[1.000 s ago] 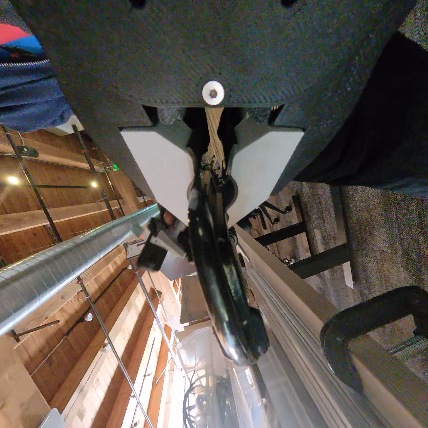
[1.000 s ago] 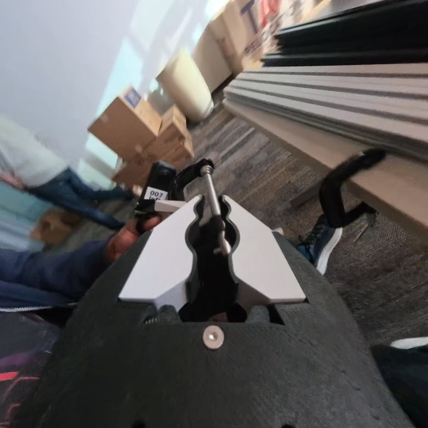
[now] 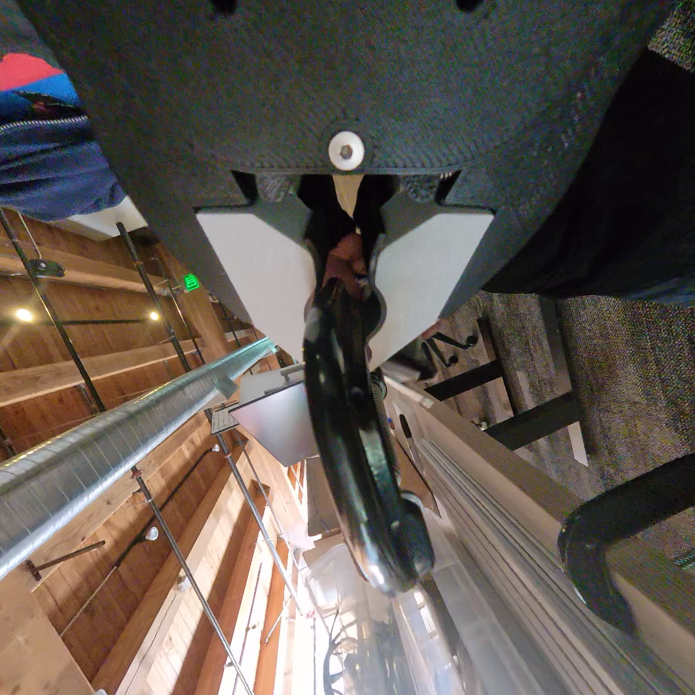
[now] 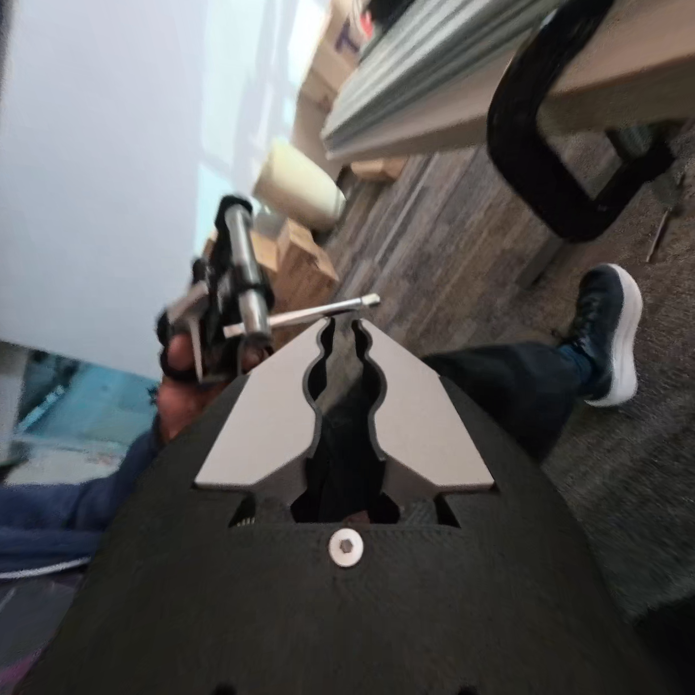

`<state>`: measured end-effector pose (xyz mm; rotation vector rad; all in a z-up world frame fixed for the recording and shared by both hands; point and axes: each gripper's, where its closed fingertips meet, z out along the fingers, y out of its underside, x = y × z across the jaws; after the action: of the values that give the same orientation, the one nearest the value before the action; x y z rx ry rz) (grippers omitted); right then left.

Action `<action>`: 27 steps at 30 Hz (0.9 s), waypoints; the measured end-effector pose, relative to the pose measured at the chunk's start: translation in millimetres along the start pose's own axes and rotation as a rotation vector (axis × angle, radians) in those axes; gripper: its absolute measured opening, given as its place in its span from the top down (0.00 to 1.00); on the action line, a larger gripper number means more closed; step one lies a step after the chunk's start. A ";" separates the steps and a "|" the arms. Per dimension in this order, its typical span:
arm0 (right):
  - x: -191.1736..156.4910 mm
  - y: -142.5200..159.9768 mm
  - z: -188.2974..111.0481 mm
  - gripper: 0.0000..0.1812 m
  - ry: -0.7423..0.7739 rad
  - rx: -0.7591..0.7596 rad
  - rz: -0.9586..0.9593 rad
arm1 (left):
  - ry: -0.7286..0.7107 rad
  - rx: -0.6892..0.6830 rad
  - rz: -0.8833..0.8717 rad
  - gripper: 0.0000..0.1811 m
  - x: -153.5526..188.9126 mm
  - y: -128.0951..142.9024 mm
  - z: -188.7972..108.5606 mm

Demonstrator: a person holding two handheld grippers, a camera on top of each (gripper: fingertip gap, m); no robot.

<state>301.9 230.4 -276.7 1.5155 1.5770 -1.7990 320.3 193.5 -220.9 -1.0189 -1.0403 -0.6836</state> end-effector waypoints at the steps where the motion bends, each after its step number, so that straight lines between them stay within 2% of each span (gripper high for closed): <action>1: -5.2 -11.2 -2.7 0.95 -0.037 0.044 0.019 | 0.006 0.003 -0.002 0.89 1.3 -0.5 -0.3; 4: -26.6 -30.1 -11.0 0.99 -0.123 0.115 -0.010 | 0.034 0.010 -0.015 0.89 6.1 -4.2 -2.7; 9: -65.2 -46.7 -28.3 0.98 -0.309 0.212 -0.045 | -0.030 -0.027 0.020 0.90 -1.9 -2.2 -5.0; 12: -86.3 -12.7 -17.4 0.97 -0.362 0.043 -0.103 | -0.031 -0.012 0.005 0.89 -3.4 -2.5 -5.3; 15: -74.7 33.3 0.9 1.00 -0.246 -0.147 -0.191 | -0.026 0.000 0.012 0.90 -0.7 -4.8 -5.3; 17: -53.5 38.6 7.4 0.99 -0.141 -0.156 -0.173 | -0.008 0.000 0.007 0.90 3.5 -6.5 -6.0; 20: -25.0 27.6 8.2 0.98 -0.065 -0.114 -0.125 | 0.022 0.007 0.006 0.90 11.6 -8.1 -6.0; 22: -7.2 9.7 5.0 0.97 -0.001 -0.038 -0.075 | 0.027 -0.016 0.013 0.90 14.9 -5.4 -5.4; 24: -15.1 -14.3 -2.4 0.98 -0.047 0.065 -0.042 | 0.034 -0.040 0.014 0.89 16.9 -2.3 -5.2; 27: -51.2 -41.0 -16.7 0.99 -0.178 0.180 -0.081 | 0.035 -0.045 0.020 0.90 18.4 -2.4 -6.2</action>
<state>298.5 239.0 -209.7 1.3376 1.4444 -2.1067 327.5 186.9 -204.0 -1.0518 -0.9868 -0.7092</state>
